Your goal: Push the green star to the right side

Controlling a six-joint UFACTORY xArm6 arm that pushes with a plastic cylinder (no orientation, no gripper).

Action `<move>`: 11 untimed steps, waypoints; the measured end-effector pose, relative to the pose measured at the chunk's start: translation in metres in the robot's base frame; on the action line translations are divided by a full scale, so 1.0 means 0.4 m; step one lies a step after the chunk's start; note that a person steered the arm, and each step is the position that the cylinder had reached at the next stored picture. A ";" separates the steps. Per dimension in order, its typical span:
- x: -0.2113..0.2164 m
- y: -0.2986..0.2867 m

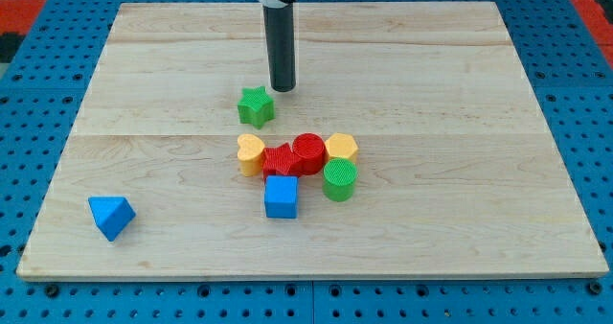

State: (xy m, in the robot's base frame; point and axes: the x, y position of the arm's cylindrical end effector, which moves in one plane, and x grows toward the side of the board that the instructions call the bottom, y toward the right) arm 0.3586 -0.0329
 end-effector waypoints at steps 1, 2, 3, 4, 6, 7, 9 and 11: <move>-0.004 -0.002; -0.009 -0.156; 0.035 -0.258; 0.131 -0.194; 0.055 0.036; -0.009 0.027; -0.018 0.190; -0.018 0.450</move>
